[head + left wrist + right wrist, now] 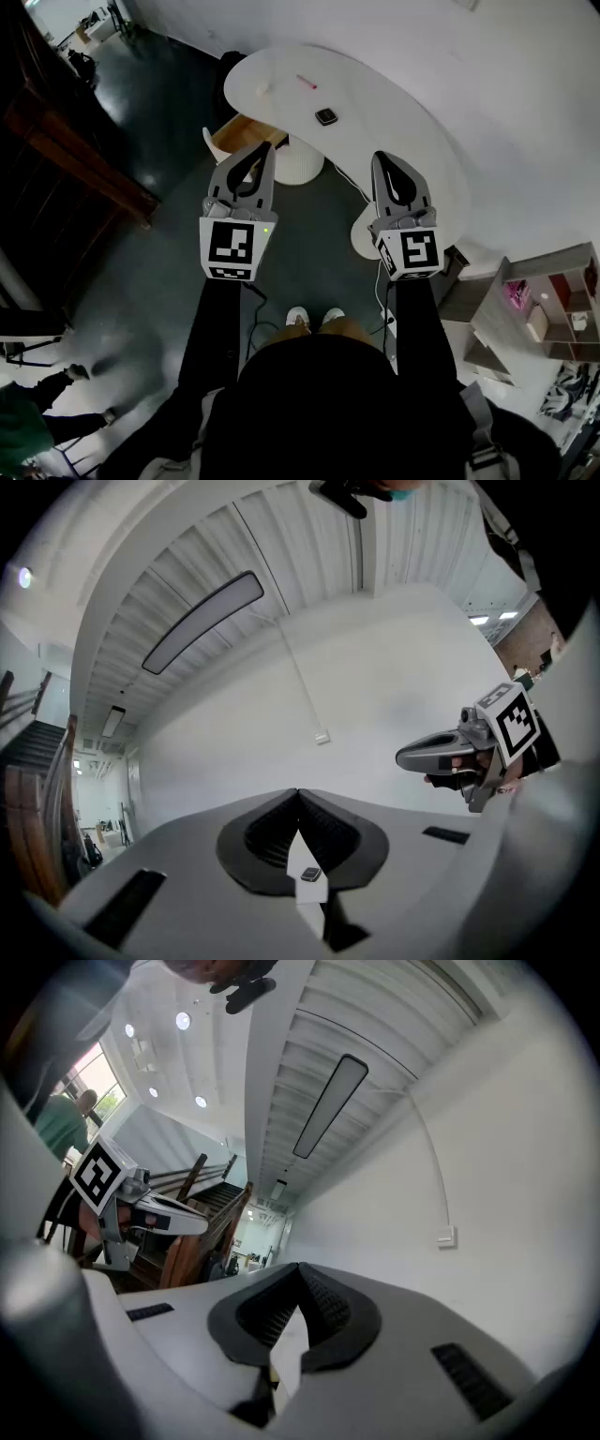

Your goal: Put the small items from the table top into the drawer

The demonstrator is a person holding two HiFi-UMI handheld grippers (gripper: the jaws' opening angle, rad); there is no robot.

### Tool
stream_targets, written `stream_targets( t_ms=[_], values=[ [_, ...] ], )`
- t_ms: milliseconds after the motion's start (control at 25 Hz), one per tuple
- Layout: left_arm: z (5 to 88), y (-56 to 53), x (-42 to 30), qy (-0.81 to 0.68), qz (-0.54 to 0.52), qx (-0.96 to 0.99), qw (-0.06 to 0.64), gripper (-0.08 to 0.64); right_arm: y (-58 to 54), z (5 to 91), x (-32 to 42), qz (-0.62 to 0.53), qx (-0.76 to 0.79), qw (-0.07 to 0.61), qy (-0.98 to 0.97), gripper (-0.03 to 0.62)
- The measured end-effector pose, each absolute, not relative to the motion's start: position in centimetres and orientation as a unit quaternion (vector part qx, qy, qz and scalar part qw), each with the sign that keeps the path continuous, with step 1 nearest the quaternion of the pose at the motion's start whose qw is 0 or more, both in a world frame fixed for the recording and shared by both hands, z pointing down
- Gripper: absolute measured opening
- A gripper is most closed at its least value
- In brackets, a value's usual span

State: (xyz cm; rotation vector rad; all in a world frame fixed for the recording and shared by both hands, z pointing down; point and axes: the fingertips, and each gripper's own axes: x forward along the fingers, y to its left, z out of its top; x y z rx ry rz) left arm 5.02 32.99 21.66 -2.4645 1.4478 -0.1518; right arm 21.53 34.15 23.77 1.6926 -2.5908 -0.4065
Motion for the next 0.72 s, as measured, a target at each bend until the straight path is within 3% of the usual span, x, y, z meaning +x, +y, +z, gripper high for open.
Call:
stream_targets(
  t_ms=[720],
  values=[
    [21.8,34.3,4.1,0.499,-0.052,-0.854,0.140,0.015,35.2,23.5,20.4,-0.142,0.540,0.009,-0.829,0.026]
  ],
)
